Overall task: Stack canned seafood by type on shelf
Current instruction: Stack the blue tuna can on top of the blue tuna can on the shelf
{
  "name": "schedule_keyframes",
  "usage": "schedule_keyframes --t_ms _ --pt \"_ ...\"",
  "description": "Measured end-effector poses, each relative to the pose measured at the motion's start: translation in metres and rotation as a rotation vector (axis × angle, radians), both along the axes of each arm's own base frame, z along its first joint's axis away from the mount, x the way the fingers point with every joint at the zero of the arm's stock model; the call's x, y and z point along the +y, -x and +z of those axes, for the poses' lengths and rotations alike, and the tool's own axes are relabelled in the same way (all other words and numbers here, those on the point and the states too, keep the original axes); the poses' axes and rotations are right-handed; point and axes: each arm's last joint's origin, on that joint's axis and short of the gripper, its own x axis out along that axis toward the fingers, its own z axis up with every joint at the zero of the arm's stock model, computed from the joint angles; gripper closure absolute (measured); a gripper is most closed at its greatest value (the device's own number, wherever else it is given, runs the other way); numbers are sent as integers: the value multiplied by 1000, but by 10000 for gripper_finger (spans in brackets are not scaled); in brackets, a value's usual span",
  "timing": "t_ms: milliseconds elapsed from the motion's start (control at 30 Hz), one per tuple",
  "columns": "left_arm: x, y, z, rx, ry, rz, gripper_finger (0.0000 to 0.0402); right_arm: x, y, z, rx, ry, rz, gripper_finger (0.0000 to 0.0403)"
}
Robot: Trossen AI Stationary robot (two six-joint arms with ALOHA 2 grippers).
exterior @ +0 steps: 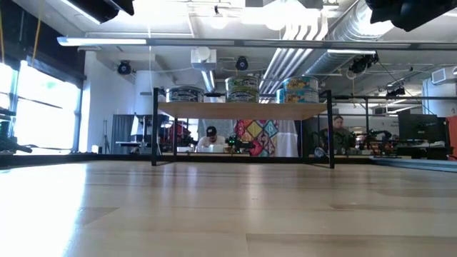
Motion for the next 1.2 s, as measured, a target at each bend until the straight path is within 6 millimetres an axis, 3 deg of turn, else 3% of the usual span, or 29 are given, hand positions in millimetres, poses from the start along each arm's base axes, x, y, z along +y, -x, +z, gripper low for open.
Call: schedule_keyframes --t_ms 133,267,367,467,667,800,933,1200 --pt "-3 0 -2 25 -7 5 282 -1 -1 -1 27 -18 4 284" --pt "-14 4 -4 76 39 116 283 -2 -2 -2 107 -99 -4 240" --pt "-22 9 -9 177 -11 309 283 -2 -2 -2 163 -163 -10 190" --pt "-27 20 -7 243 -44 543 283 0 1 1 196 -180 -47 166" --pt "-22 33 -9 370 -67 902 283 2 10 6 251 -228 -403 160" --pt "-14 34 -14 415 -27 933 283 2 9 -4 255 -62 -685 159" --pt "0 31 -28 518 -10 919 283 -2 1 -20 312 65 -777 159" --pt "21 28 -45 683 106 830 283 -13 -38 -56 554 293 -967 159"
